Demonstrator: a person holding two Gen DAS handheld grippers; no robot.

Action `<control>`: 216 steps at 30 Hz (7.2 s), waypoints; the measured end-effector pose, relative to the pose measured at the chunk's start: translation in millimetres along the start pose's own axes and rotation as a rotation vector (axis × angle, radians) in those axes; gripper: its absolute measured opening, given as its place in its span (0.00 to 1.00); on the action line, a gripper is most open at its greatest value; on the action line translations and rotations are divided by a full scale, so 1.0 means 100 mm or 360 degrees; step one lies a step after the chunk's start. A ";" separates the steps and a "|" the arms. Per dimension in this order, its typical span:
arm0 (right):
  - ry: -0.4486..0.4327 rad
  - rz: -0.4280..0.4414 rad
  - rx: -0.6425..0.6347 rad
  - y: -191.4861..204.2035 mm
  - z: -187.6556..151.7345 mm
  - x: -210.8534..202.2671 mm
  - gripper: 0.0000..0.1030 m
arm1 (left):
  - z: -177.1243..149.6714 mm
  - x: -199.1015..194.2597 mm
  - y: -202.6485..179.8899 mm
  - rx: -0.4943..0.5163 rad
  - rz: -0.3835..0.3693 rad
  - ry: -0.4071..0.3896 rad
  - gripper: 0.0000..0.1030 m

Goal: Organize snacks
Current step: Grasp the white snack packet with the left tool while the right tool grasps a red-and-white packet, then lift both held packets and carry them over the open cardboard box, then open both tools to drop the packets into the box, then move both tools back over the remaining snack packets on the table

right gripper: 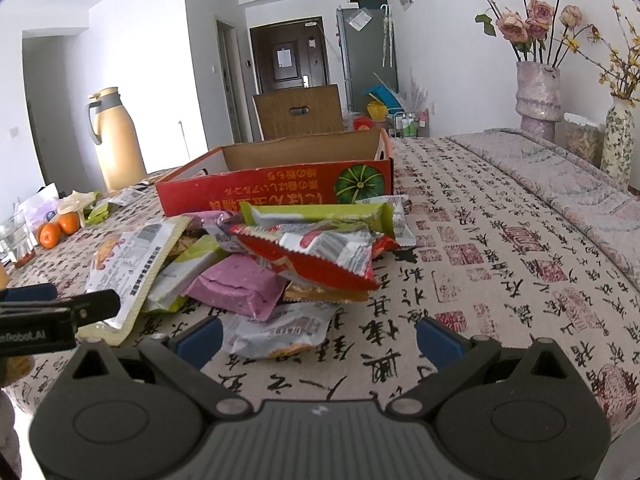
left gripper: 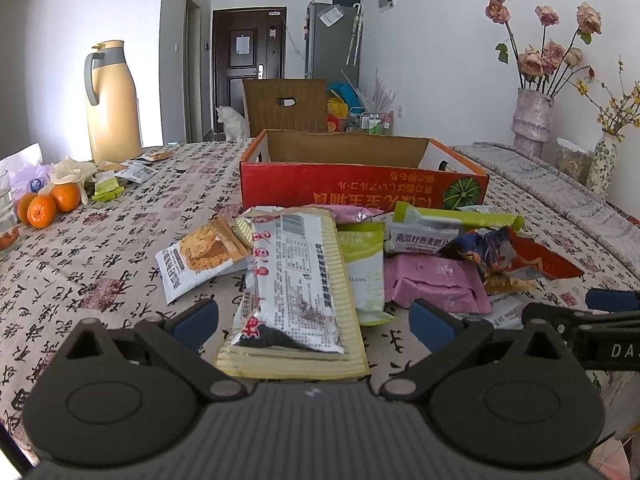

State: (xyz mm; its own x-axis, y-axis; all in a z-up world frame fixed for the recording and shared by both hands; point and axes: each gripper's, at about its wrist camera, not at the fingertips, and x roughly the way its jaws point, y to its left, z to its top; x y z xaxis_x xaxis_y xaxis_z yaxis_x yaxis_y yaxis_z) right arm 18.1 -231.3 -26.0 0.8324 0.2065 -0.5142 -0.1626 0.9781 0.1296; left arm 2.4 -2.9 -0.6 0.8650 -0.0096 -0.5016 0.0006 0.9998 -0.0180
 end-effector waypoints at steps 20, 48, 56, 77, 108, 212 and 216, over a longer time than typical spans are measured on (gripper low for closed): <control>0.0165 0.0019 0.0012 0.06 0.79 0.72 1.00 | 0.22 0.24 0.10 -0.0039 0.0035 0.0013 1.00; 0.0118 0.0070 -0.0015 -0.14 0.43 0.41 0.46 | 0.24 0.32 0.17 -0.0083 0.0073 0.0101 1.00; -0.0098 0.0020 -0.0045 -0.15 0.36 0.13 0.46 | 0.28 0.41 0.11 -0.0062 0.0105 0.0148 1.00; -0.0134 0.0010 0.0044 -0.24 0.28 0.19 0.46 | 0.29 0.74 0.05 -0.0119 -0.0001 0.0316 0.65; -0.0251 0.0016 0.0024 -0.16 0.35 -0.05 0.46 | 0.61 0.23 0.02 -0.0079 -0.0073 0.0020 0.33; -0.0276 0.0010 -0.0154 -0.08 1.38 0.74 1.00 | 1.52 0.76 0.01 -0.0148 0.0096 -0.0148 1.00; -0.0240 0.0028 -0.0164 -0.04 1.17 0.60 1.00 | 1.35 0.59 0.04 -0.0151 0.0078 -0.0132 1.00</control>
State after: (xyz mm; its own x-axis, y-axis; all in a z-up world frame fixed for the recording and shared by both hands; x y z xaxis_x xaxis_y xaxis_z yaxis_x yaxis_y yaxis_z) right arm 130.5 -226.1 41.8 0.8977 0.2255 -0.3786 -0.2250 0.9733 0.0461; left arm 121.4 3.0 86.4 0.9014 0.0445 -0.4306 -0.0866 0.9931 -0.0788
